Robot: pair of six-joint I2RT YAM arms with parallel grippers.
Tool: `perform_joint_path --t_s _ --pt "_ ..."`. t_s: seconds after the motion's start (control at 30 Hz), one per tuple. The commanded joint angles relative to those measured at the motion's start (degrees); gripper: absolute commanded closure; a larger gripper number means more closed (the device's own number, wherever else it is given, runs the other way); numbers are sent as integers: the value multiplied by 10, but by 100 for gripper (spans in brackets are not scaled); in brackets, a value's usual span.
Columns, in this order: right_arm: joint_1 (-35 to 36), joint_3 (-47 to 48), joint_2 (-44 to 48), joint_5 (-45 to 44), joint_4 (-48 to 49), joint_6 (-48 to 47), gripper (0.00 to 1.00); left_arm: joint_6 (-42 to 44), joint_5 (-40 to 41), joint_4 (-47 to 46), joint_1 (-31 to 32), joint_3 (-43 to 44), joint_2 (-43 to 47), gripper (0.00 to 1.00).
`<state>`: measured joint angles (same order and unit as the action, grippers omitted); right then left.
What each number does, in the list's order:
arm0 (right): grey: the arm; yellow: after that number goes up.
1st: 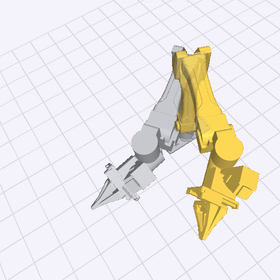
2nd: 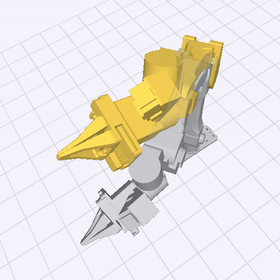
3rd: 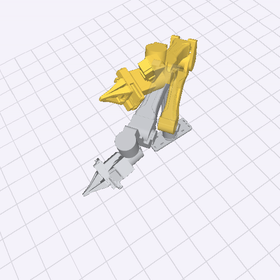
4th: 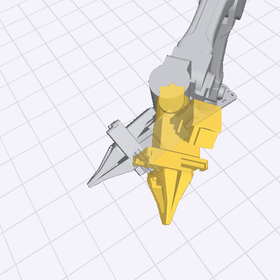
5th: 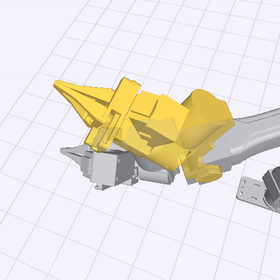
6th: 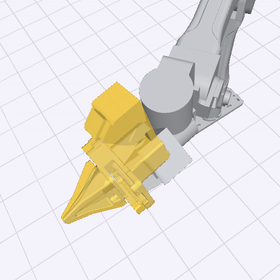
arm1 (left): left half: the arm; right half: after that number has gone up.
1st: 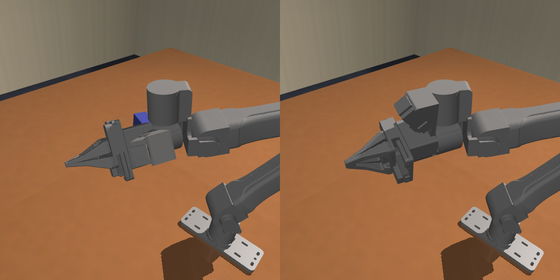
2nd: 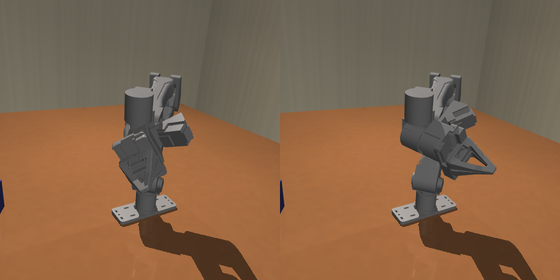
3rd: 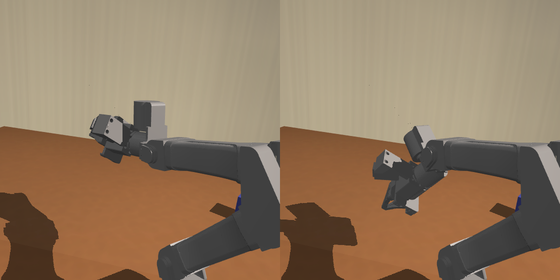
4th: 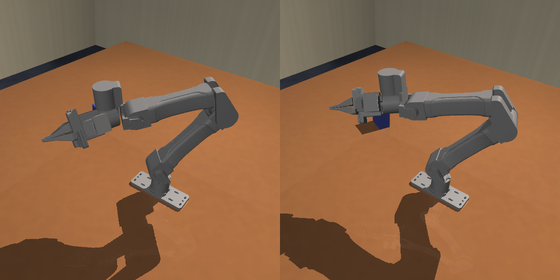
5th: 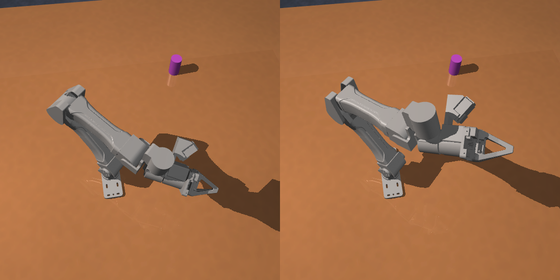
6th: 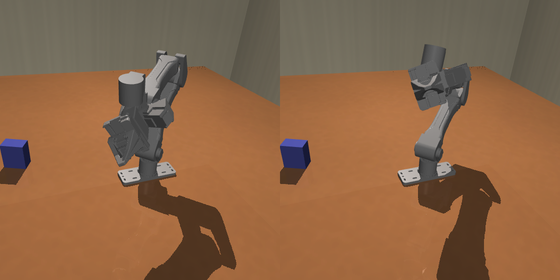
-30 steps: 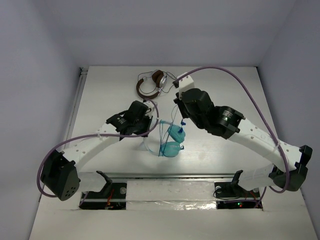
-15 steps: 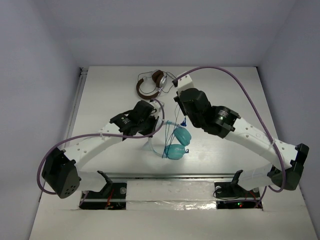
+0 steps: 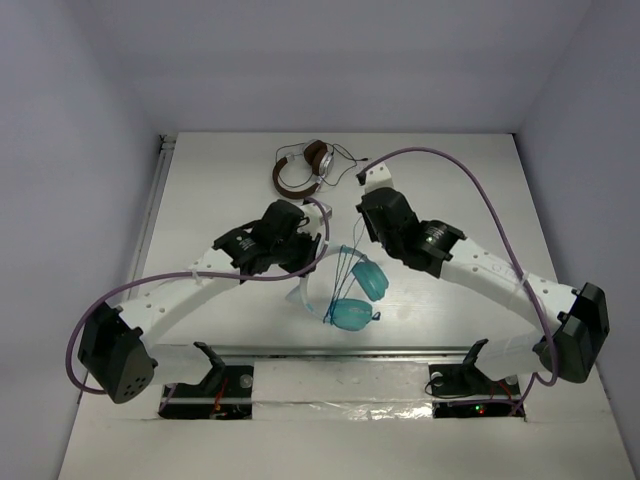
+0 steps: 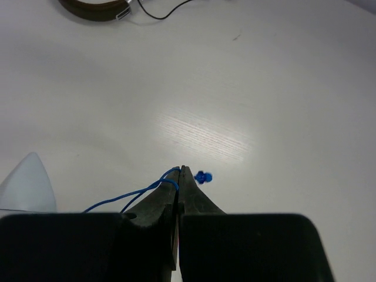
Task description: Wrap the headphones
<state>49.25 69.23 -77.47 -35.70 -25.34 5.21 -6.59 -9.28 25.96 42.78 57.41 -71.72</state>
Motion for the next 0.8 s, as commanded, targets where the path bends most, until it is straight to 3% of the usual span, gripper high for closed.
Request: perform_joint_path --t_s 0.0,0.13,0.3,0.57,0.77 --pt "-12 -27 12 52 55 53 100 -4 -54 -38 -2 37 29 100" --pt "-42 -70 29 120 108 84 100 -6 -85 -51 -26 51 38 100" --pt "-98 -127 65 273 195 121 96 -6 -134 -64 -53 71 52 100" --pt "-142 -205 54 418 381 168 86 -10 -77 -16 -58 146 50 100" --pt "-195 -264 37 522 515 200 70 -11 -49 17 -58 205 42 100"
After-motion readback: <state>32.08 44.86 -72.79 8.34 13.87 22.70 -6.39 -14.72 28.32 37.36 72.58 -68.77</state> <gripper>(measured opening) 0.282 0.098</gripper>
